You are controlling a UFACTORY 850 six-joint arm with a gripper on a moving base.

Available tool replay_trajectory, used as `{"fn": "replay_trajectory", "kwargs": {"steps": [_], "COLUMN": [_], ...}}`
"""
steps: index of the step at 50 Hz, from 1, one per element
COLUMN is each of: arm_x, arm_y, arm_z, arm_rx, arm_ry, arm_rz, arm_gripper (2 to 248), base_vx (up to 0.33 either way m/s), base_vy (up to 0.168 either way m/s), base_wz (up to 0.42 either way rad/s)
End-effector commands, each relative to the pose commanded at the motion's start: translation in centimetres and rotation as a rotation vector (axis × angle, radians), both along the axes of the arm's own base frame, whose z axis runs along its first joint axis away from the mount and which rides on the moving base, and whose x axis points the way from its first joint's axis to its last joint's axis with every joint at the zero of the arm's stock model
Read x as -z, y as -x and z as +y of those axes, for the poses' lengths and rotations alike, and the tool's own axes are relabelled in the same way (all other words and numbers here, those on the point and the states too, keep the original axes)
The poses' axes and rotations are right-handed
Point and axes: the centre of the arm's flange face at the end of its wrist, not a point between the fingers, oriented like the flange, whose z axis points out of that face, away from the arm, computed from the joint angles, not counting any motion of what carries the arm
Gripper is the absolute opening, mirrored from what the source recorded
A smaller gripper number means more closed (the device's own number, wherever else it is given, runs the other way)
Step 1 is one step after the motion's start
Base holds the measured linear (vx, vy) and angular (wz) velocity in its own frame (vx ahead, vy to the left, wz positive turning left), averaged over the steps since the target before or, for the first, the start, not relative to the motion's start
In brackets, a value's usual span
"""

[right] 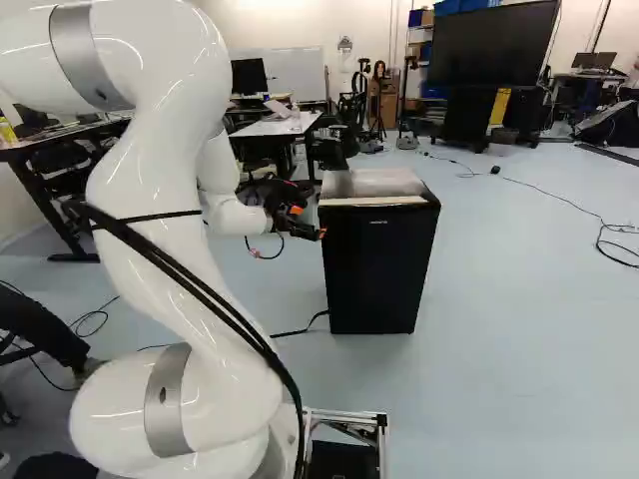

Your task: Open the fridge door

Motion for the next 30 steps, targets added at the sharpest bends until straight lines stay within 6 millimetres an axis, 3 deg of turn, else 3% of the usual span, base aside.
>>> {"fn": "replay_trajectory", "kwargs": {"steps": [30], "arm_x": [0.1], "arm_y": [-1.3], "arm_z": [-1.0], "arm_rx": [0.035], "arm_ry": [-0.005], "arm_rz": [-0.008], "arm_gripper": [247], "base_vx": [0.000], "base_vy": [0.000], "base_wz": [0.000]}}
